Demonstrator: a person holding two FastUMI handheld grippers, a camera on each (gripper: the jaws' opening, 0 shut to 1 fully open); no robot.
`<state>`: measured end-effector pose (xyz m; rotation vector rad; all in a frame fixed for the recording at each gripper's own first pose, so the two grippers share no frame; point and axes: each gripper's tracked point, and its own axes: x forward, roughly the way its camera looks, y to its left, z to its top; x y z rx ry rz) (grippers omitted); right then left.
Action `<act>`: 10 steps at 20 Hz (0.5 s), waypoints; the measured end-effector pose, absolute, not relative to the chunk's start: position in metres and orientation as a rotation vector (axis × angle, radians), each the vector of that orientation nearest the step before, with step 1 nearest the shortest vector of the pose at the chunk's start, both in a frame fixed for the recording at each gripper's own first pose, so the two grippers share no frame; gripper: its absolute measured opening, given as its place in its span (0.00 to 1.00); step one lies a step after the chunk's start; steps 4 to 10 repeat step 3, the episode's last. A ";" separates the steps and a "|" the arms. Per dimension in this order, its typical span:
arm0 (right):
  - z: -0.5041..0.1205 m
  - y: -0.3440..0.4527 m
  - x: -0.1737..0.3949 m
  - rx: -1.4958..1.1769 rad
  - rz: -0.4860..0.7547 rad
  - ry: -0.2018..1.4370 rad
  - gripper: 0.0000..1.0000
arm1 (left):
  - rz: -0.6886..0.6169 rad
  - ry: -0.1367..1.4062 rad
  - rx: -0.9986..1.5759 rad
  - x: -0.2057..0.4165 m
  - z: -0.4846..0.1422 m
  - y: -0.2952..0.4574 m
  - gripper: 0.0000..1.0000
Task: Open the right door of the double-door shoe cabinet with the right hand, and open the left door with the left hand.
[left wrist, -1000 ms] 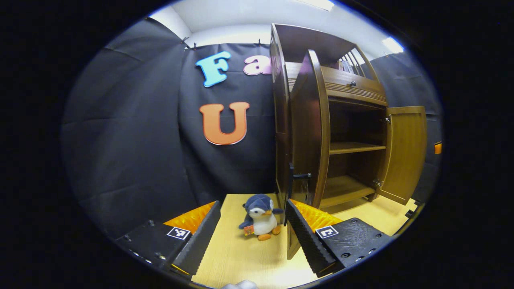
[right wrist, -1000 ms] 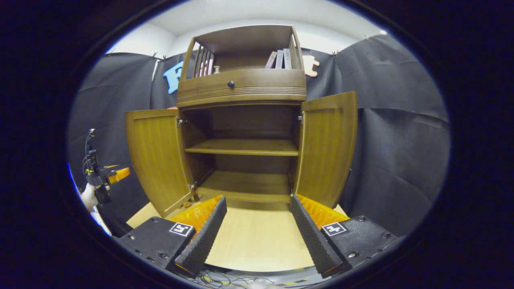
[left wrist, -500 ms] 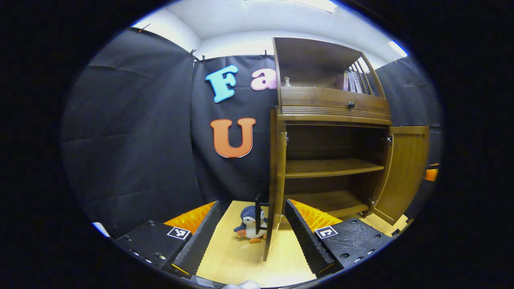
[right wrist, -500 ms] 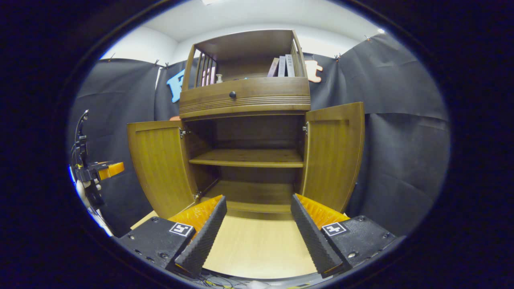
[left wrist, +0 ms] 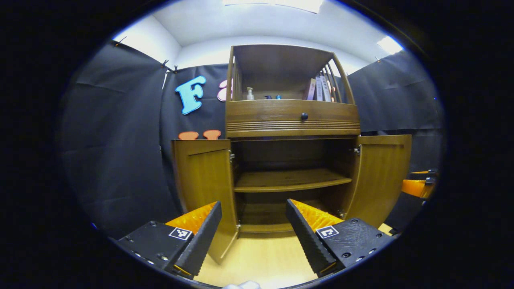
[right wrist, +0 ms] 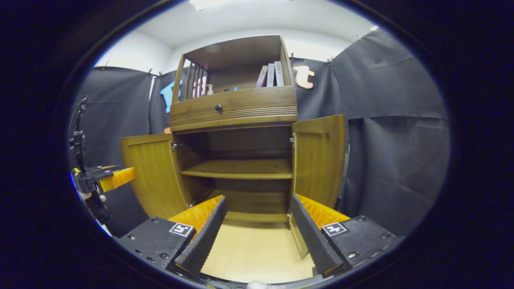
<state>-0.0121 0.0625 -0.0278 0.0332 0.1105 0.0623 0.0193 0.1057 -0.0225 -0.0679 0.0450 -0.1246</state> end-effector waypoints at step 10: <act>-0.025 0.054 -0.016 0.027 0.047 0.101 1.00 | -0.102 0.055 -0.041 0.009 -0.027 0.088 0.96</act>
